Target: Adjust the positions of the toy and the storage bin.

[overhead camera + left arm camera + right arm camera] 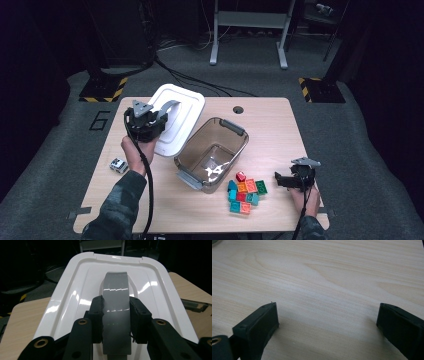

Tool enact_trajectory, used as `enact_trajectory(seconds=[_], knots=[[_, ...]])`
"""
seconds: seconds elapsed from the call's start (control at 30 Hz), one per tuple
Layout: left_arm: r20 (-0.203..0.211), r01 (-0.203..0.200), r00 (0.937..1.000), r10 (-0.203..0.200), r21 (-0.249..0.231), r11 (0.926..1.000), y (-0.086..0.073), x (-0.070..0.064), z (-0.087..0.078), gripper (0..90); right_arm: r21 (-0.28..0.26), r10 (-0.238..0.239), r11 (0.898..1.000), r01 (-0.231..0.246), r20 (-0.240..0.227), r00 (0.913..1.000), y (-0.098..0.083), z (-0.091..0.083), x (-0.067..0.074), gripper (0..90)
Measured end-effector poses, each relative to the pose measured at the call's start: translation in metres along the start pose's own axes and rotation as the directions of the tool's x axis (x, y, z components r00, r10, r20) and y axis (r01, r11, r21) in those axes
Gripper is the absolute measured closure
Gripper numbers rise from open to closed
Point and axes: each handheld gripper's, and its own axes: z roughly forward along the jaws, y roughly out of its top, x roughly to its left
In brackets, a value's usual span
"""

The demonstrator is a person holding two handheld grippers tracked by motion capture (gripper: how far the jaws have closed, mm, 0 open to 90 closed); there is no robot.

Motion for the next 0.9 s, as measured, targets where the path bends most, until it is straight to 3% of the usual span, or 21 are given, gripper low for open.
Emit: enact_trajectory(seconds=[0.37, 0.57, 0.9], knots=[[-0.087, 0.046, 0.9951, -0.047, -0.016, 0.9988, -0.007, 0.02, 0.007, 67.1, 0.001, 0.0, 1.0, 0.0, 0.002, 1.0, 0.0, 0.0, 0.0, 3.3], [-0.128, 0.063, 0.9899, -0.061, 0.01, 0.998, -0.021, 0.031, 0.018, 67.1, 0.0, 0.0, 1.0, 0.0, 0.0, 1.0, 0.0, 0.0, 0.0, 3.4], [-0.155, 0.096, 0.9839, -0.088, 0.043, 0.9944, -0.046, 0.04, 0.036, 67.1, 0.0, -0.001, 1.0, 0.001, -0.001, 1.0, 0.0, 0.0, 0.0, 3.5]])
